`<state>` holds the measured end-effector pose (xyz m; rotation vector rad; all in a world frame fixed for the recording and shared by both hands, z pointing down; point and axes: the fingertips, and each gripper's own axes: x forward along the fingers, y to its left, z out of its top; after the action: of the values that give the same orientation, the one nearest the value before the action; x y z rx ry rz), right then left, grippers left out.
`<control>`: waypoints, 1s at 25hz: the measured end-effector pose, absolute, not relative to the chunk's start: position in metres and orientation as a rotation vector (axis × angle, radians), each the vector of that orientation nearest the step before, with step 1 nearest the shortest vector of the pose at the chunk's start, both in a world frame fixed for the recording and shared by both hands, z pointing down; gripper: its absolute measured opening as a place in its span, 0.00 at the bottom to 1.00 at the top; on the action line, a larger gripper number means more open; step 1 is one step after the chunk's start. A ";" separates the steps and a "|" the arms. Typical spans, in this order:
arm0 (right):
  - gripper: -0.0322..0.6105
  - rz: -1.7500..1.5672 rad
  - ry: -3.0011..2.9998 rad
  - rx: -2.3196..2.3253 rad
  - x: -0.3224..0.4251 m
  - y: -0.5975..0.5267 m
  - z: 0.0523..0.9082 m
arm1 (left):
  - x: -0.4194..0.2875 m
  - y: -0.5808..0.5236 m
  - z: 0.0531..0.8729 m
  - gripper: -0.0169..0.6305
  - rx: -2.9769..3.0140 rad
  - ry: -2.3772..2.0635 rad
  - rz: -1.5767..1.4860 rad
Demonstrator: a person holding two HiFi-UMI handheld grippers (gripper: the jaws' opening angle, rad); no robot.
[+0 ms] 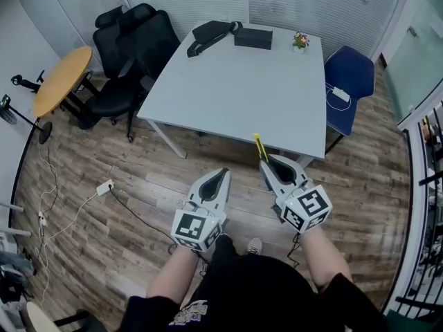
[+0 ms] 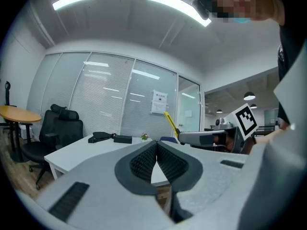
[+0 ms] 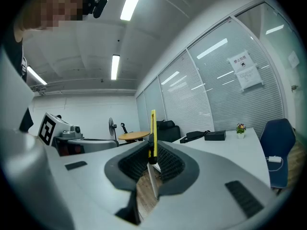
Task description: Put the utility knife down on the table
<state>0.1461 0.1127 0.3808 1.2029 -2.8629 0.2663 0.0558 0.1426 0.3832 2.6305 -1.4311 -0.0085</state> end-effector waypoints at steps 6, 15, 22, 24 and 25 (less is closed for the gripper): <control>0.14 0.277 -2.838 1.206 0.111 0.082 0.386 | 0.022 0.113 0.391 0.04 2.616 -1.404 -0.019; 0.14 0.297 -2.810 1.247 0.054 0.031 0.389 | -0.036 0.064 0.395 0.04 2.621 -1.360 -0.023; 0.14 0.271 -2.794 1.290 0.023 0.003 0.385 | -0.066 0.039 0.398 0.04 2.640 -1.313 -0.032; 0.14 0.265 -2.788 1.301 0.017 -0.004 0.383 | -0.072 0.034 0.399 0.04 2.645 -1.297 -0.032; 0.14 0.263 -2.785 1.305 0.014 -0.006 0.382 | -0.074 0.033 0.399 0.04 2.645 -1.290 -0.032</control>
<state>0.0142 -0.0061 0.3824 1.3055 -2.7849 0.2632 -0.0742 0.0326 0.3992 2.6453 -1.2904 -0.0317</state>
